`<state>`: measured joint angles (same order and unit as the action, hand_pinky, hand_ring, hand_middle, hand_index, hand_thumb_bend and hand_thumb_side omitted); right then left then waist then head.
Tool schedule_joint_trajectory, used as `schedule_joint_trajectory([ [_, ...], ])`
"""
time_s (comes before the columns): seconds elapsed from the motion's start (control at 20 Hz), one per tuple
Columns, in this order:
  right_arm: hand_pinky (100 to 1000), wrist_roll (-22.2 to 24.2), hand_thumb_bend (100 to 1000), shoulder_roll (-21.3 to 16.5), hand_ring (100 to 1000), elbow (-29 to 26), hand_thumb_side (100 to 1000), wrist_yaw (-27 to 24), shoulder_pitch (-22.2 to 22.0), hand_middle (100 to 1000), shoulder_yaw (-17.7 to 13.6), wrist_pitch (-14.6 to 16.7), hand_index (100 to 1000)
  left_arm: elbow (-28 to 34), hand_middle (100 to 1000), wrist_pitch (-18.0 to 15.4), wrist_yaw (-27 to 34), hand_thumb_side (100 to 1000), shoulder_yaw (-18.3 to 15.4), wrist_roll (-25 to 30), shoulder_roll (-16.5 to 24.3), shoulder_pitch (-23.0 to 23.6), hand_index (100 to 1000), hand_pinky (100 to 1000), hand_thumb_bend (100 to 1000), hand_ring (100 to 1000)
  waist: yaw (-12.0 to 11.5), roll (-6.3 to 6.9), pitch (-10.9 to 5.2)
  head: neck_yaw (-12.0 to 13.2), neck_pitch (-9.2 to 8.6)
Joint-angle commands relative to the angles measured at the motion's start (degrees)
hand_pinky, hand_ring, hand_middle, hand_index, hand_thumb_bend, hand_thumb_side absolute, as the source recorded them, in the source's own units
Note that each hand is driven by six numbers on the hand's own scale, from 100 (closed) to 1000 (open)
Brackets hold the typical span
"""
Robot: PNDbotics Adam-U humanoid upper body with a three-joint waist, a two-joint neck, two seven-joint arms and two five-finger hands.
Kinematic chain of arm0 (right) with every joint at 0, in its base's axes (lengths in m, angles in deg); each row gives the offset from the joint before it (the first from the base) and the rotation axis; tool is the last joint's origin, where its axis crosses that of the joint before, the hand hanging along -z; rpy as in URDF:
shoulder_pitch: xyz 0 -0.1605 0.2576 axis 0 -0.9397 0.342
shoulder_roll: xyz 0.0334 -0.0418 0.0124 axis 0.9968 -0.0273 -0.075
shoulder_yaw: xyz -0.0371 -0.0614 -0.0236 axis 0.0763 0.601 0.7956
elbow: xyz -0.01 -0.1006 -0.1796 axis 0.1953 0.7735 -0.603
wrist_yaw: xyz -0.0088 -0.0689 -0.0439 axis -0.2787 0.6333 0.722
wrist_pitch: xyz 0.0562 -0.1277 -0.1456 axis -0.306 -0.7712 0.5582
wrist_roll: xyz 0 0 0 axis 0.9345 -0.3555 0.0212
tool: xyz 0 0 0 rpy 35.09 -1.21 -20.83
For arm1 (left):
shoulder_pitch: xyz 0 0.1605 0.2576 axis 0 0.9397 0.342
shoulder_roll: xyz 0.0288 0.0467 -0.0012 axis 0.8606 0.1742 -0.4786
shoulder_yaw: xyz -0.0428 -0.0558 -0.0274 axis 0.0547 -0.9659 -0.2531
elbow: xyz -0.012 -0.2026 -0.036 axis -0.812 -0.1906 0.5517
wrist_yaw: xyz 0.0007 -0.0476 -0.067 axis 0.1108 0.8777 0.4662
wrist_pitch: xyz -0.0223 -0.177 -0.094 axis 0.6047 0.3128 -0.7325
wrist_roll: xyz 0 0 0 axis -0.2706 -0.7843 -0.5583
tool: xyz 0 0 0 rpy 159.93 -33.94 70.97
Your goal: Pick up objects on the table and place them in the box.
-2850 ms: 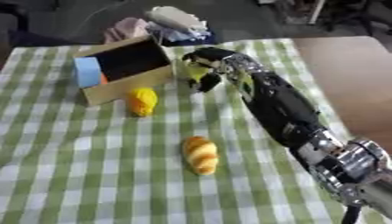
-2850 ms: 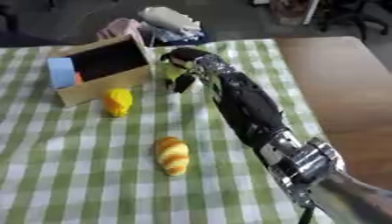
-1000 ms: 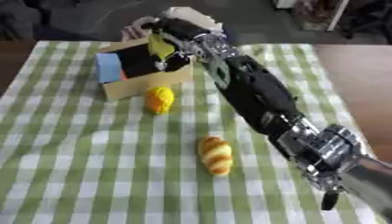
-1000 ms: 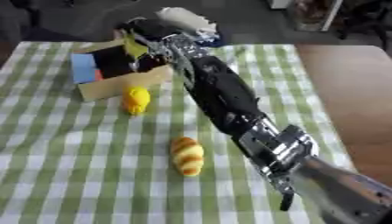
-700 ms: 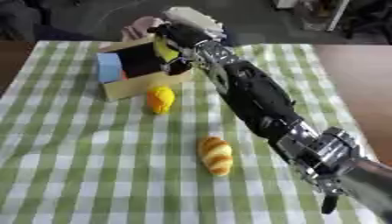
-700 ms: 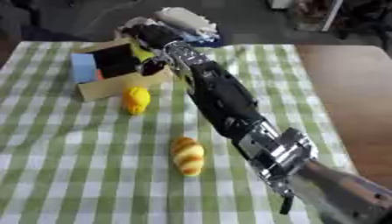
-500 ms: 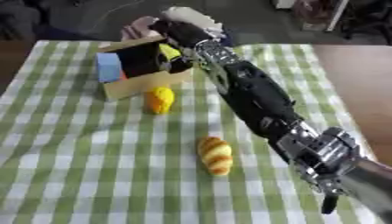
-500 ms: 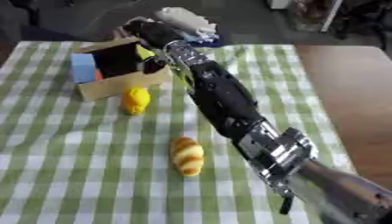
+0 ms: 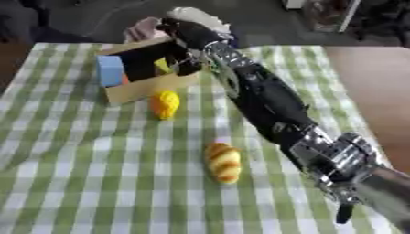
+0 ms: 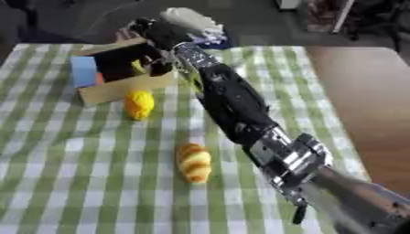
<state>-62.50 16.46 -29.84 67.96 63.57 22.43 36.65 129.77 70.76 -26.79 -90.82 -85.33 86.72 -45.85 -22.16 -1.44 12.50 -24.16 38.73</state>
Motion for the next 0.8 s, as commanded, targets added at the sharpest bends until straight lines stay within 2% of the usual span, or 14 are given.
schedule_joint_trajectory([
  [0.05, 864, 2.6, 100, -2.8, 898, -4.2, 198, -7.9, 1.3, 937, 0.9, 1.8, 1000, 1.1, 624, 0.2, -0.5, 619, -1.2, -0.9, 1.0, 0.0, 811, 696, 250, 586, 0.8, -0.42, -0.89, 0.8, -0.48],
  [0.2, 862, 7.1, 100, -5.5, 895, -9.7, 199, -16.1, 0.7, 933, 3.3, 2.8, 1000, 1.1, 624, 0.6, -1.4, 620, -2.5, -2.4, 1.5, 0.7, 811, 696, 250, 586, 2.8, -0.48, -0.68, 2.0, -0.64],
  [0.45, 852, 15.0, 100, -9.0, 878, -19.8, 205, -24.3, -1.6, 911, 7.3, 1.1, 1000, 1.1, 623, 1.1, -2.2, 623, -3.8, -4.2, 2.0, 1.6, 811, 695, 245, 584, 4.9, -0.43, -0.69, 2.9, -0.77],
  [0.6, 852, 19.8, 100, -9.7, 877, -23.5, 218, -26.4, -2.8, 909, 9.4, 0.1, 1000, 1.1, 622, 1.5, -2.4, 625, -4.4, -5.0, 2.1, 2.1, 811, 695, 241, 583, 5.5, -0.36, -0.79, 3.1, -0.71],
  [0.8, 861, 25.4, 100, -7.9, 886, -24.0, 247, -25.2, -3.2, 926, 11.6, 0.3, 1000, 1.1, 622, 1.9, -2.6, 626, -4.6, -5.5, 2.0, 2.3, 811, 695, 240, 583, 5.5, -0.11, -0.90, 2.9, -0.75],
])
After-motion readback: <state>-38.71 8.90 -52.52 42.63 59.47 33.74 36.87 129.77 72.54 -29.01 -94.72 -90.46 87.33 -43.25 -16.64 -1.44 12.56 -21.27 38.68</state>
